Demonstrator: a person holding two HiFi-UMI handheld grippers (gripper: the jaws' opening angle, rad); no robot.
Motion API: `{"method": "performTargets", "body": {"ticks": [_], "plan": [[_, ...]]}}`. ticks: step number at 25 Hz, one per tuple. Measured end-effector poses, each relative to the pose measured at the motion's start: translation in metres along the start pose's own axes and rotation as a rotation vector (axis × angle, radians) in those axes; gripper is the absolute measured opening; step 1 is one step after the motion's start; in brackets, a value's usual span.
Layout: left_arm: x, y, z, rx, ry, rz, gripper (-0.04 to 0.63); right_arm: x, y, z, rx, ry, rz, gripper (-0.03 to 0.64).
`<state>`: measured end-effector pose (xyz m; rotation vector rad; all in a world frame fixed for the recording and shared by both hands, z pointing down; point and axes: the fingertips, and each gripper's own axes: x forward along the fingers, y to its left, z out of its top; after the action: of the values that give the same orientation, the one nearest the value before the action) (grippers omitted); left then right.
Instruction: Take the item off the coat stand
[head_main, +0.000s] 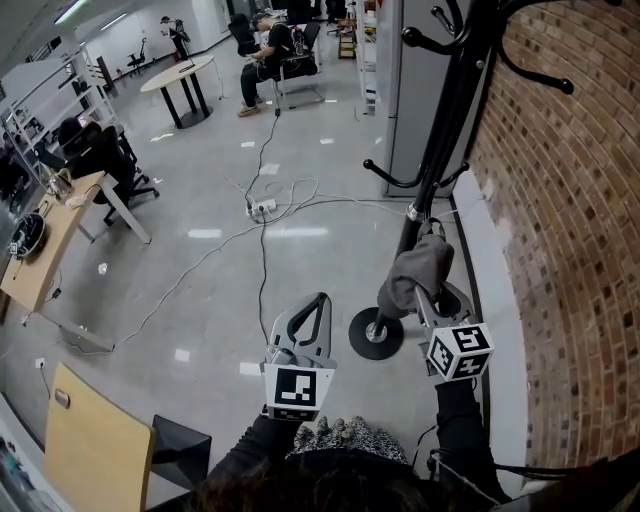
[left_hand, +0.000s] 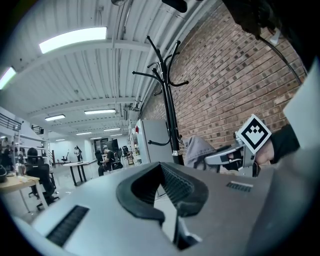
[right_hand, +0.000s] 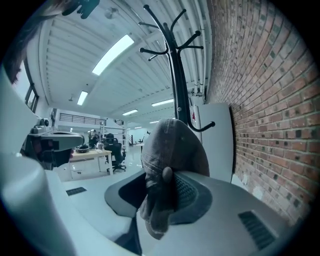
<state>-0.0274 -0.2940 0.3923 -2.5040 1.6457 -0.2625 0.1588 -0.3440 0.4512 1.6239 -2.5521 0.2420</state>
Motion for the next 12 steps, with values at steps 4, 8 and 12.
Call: {"method": "performTargets", "body": {"ticks": [4,8,12], "plan": [[-0.004,0.001,0.000,-0.001,-0.003,0.001,0.008,-0.006,0.001,0.002,0.007,-0.016,-0.007,0.045],[-0.009,0.000,0.002,-0.003,-0.010,-0.003,0.008,-0.012,0.005,0.007,-0.016,-0.024,-0.019,0.028],[-0.017,0.001,0.003,-0.004,-0.016,-0.002,0.008,-0.021,0.011,0.015,-0.031,-0.039,-0.023,0.026]]}}
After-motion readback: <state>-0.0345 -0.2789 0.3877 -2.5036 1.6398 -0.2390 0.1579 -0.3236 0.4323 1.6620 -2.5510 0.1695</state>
